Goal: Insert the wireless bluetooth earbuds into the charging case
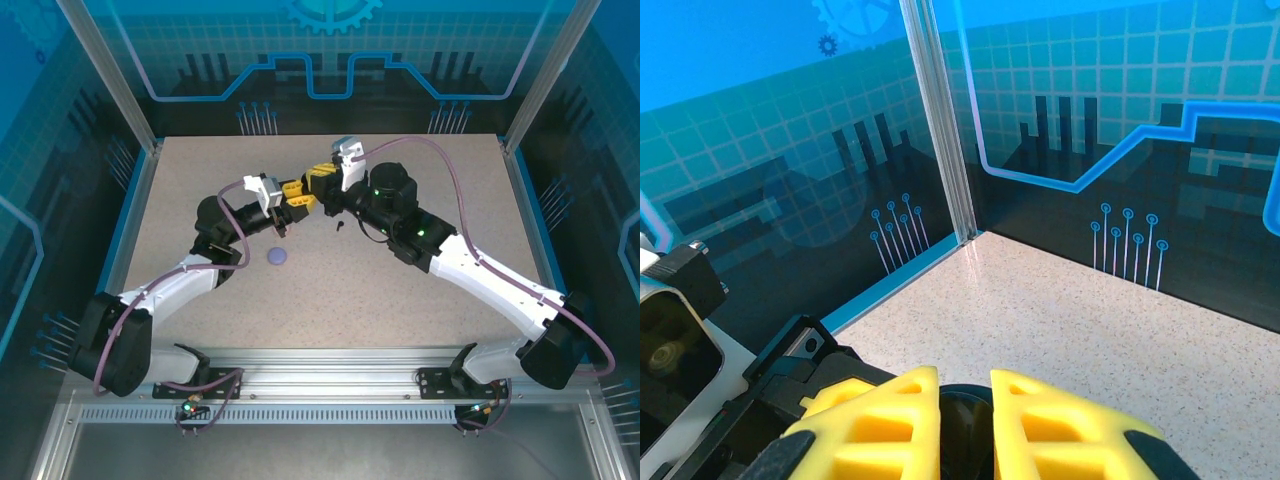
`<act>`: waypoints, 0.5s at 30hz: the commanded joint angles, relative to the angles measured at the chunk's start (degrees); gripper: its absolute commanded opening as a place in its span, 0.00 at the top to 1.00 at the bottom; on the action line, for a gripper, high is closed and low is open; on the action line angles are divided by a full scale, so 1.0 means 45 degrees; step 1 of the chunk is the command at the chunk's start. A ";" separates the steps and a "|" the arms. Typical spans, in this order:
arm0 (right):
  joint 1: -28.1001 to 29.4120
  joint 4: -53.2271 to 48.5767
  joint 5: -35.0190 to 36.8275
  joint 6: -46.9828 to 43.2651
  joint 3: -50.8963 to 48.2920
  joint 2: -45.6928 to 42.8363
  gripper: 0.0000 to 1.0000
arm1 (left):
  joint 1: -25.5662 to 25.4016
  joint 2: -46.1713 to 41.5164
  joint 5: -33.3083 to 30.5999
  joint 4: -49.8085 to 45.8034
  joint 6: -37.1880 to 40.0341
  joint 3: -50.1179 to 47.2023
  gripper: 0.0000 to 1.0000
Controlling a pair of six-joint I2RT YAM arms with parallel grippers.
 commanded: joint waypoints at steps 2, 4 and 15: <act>0.0227 0.0083 -0.0087 0.0168 -0.0221 0.0093 0.85 | -0.0100 -0.0450 0.0241 0.0543 0.0297 0.0383 1.00; 0.0346 0.0002 -0.0137 0.0110 -0.0162 0.0179 0.85 | -0.0100 -0.0440 0.0231 0.0522 0.0296 0.0375 1.00; 0.0719 -0.0204 0.0485 -0.0079 -0.0659 -0.0008 0.86 | -0.0089 -0.0508 0.0114 0.0583 0.0237 0.0413 1.00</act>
